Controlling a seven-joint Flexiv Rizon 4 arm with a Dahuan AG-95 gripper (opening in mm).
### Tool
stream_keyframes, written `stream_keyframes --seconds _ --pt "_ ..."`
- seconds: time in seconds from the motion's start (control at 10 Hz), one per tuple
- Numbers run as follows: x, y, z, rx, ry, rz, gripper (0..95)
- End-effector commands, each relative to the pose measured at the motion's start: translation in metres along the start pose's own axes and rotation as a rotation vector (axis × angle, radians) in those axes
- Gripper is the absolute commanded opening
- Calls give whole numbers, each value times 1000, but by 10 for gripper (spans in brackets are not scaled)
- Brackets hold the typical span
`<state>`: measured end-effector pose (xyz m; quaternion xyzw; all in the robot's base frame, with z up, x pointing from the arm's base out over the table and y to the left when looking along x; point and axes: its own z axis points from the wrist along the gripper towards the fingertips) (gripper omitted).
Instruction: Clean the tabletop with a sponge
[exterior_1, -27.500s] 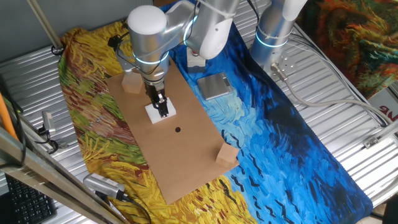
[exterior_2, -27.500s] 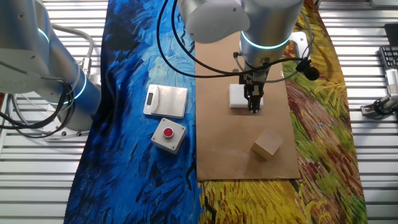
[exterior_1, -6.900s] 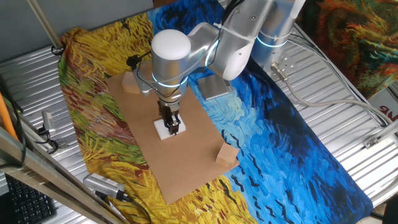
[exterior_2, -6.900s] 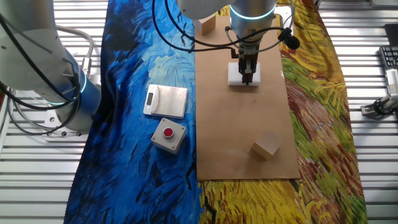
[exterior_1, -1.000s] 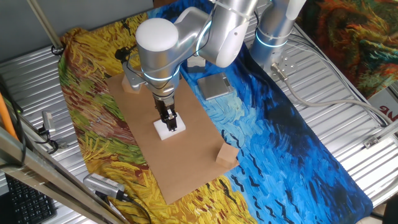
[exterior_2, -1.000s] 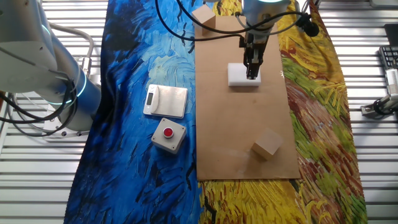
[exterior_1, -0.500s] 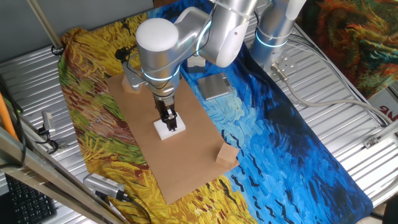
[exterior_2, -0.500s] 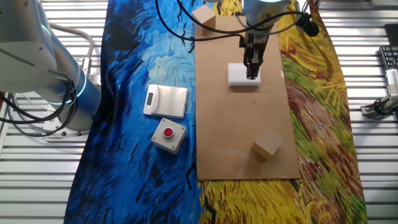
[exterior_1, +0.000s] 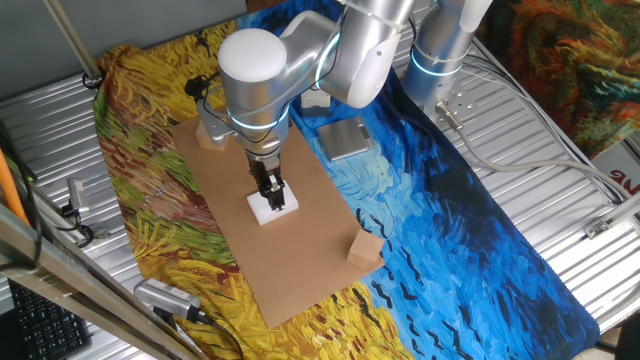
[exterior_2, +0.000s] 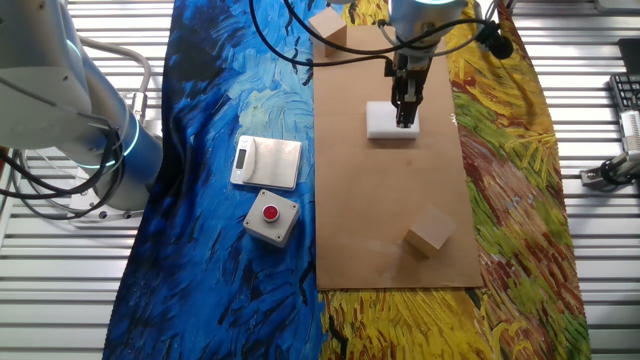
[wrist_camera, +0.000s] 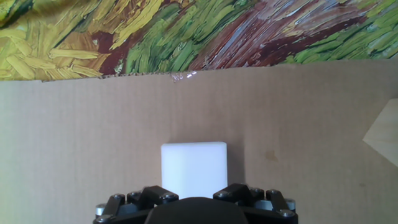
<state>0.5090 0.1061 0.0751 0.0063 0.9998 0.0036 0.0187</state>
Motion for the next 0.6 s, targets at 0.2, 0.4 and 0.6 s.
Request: stream_keyframes --seconds 0.2,0.4,0.6 --pt "0 0 0 -2 -1 0 760" --pt "0 0 0 -3 -3 2 760" --pt "0 0 0 -4 -4 2 760"
